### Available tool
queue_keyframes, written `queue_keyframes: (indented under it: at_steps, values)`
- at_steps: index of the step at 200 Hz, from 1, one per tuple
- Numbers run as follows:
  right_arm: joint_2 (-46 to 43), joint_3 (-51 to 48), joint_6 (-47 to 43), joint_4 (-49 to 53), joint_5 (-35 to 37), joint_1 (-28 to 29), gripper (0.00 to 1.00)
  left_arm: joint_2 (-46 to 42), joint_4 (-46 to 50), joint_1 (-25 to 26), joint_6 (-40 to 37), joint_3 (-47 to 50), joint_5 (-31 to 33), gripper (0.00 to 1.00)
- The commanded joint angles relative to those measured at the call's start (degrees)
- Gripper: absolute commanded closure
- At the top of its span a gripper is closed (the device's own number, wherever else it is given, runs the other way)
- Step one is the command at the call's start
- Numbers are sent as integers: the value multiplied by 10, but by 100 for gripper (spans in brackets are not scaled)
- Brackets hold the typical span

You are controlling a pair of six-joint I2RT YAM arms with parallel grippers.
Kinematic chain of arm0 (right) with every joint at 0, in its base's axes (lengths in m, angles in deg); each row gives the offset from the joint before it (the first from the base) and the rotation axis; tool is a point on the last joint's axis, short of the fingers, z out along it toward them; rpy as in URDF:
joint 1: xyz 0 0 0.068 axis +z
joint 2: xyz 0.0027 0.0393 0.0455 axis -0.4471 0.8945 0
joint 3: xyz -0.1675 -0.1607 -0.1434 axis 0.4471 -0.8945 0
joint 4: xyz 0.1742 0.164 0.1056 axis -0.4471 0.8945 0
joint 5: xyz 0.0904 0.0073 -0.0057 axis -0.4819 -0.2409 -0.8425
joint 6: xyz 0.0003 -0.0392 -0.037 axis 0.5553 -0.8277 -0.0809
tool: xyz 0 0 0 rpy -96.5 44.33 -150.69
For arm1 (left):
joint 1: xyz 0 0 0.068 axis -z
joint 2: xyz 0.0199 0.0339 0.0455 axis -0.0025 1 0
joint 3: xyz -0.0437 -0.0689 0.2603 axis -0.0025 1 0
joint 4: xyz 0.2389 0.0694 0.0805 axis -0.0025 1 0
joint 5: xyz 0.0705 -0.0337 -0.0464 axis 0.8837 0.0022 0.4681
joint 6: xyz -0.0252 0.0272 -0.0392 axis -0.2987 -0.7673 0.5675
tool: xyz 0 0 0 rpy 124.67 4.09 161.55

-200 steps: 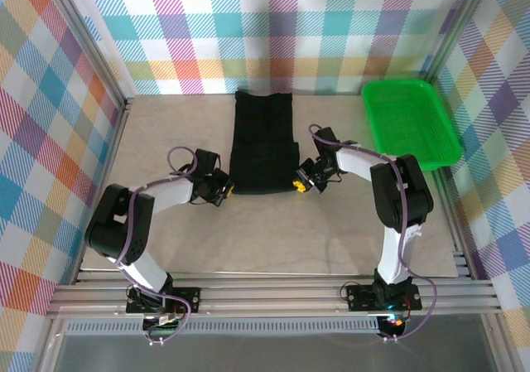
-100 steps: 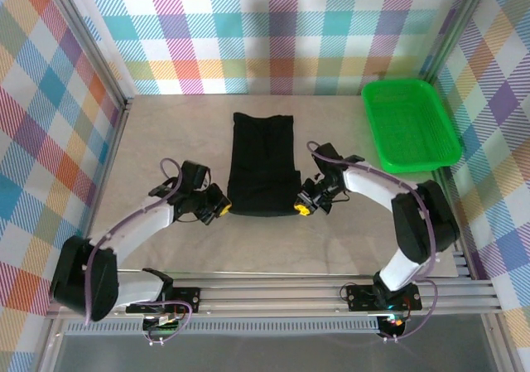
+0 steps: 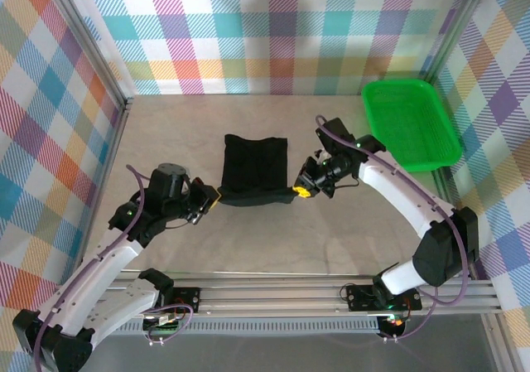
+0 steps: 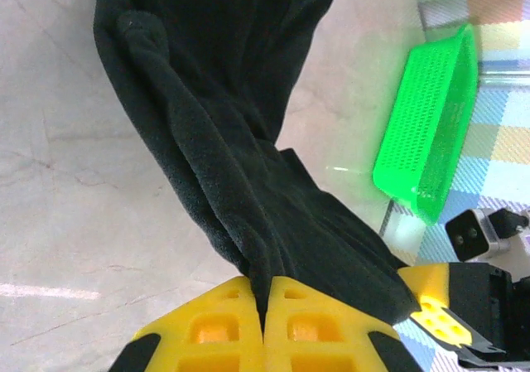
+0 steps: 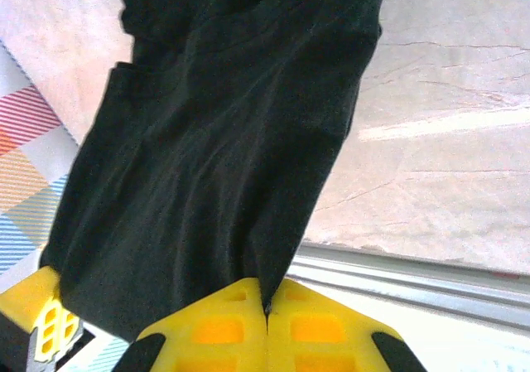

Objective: Fold and stack the t-shirts

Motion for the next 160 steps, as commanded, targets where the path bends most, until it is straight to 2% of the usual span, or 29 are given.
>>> queue_keyframes:
  at_steps: [1,37,52,81,85,96,103,110,131,143,160]
  values:
    - [31,62,21,47,3,-4,100,27,23,3,2,-59,46,100]
    - [125,146,45,11,-16,-37,100,144,15,-23,18,-144,88,100]
    - [186,196,48,-8,-11,-59,100,219,-16,-54,21,-176,82,100]
    - [339,335,58,-61,-23,-100,100,420,-76,-115,-1,-284,65,100]
    - [362,358,58,-75,-28,-104,96,450,-75,-122,-1,-306,62,100]
    - [431,439,53,-81,-40,-113,77,530,-75,-139,-13,-367,47,100]
    - [475,498,41,-80,-50,-117,66,579,-66,-149,-28,-412,36,91]
    - [520,566,21,-52,-47,-121,60,620,-47,-155,-46,-460,32,84]
    - [607,746,-36,42,-21,-125,51,671,-30,-160,-79,-536,27,64]
    - [602,754,-52,42,-20,-125,50,657,-22,-155,-88,-537,37,52]
    - [547,683,-73,21,-19,-125,49,600,-12,-141,-86,-486,54,46]
